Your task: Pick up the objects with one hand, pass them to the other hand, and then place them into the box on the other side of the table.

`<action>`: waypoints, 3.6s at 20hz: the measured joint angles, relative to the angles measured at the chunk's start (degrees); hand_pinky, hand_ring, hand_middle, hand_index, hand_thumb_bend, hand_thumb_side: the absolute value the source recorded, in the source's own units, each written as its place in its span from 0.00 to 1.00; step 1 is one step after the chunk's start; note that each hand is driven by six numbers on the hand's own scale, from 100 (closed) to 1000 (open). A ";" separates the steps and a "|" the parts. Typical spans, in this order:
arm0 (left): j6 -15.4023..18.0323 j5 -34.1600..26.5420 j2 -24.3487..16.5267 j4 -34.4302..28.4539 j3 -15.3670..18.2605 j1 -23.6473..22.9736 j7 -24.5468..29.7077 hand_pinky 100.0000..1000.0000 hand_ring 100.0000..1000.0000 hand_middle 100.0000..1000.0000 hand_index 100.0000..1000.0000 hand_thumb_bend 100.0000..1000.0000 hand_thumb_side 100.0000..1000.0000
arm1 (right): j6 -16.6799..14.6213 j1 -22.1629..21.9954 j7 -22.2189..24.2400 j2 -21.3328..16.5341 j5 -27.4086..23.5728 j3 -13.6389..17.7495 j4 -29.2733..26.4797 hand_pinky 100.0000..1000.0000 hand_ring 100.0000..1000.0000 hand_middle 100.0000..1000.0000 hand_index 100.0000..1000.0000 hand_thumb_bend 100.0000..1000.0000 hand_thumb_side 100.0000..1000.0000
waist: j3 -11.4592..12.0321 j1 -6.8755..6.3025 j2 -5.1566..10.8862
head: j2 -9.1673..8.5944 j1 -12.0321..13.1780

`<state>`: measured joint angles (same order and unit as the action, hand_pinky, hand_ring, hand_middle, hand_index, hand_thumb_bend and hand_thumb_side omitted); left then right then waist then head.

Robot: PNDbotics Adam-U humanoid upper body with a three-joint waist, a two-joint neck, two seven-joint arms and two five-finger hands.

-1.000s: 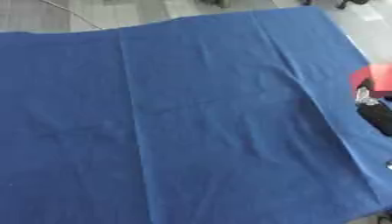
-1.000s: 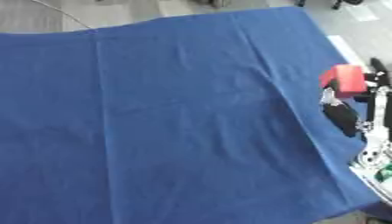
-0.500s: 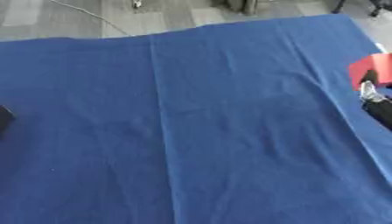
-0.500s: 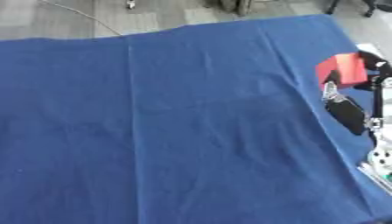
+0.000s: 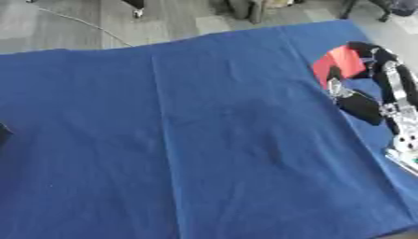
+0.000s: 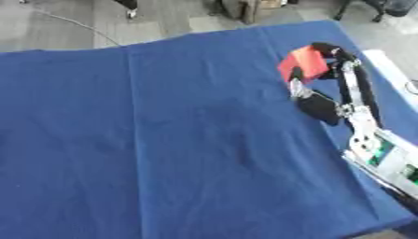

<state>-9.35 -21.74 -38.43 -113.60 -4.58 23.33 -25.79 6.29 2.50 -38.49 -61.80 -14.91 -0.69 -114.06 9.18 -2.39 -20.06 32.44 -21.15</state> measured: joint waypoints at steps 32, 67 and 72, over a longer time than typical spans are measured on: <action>-3.59 5.96 -19.16 -0.45 -6.17 13.92 30.08 0.88 0.81 0.77 0.88 0.00 0.66 | -6.30 27.14 21.81 13.57 11.85 -26.21 0.01 0.61 0.38 0.35 0.68 0.00 0.00 | 1.62 -0.71 2.82 | 5.80 11.50; -16.78 28.28 -8.17 -0.66 -34.64 33.53 38.84 0.87 0.84 0.77 0.90 0.17 0.66 | -9.64 36.88 21.77 20.18 23.51 -35.43 0.02 0.61 0.38 0.35 0.66 0.00 0.00 | 2.81 -1.13 2.19 | 6.18 13.13; -18.81 32.06 -6.69 -0.65 -35.95 34.32 35.96 0.91 0.86 0.74 0.87 0.33 0.72 | -11.51 36.87 21.54 20.75 26.93 -36.03 0.02 0.61 0.39 0.35 0.65 0.00 0.00 | 2.56 -1.29 1.95 | 6.18 13.83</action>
<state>-28.16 10.32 -45.12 -114.25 -40.53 57.65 10.16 -5.22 39.37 -16.95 -41.04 12.02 -36.73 -114.04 11.73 -3.68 -18.10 38.62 -7.32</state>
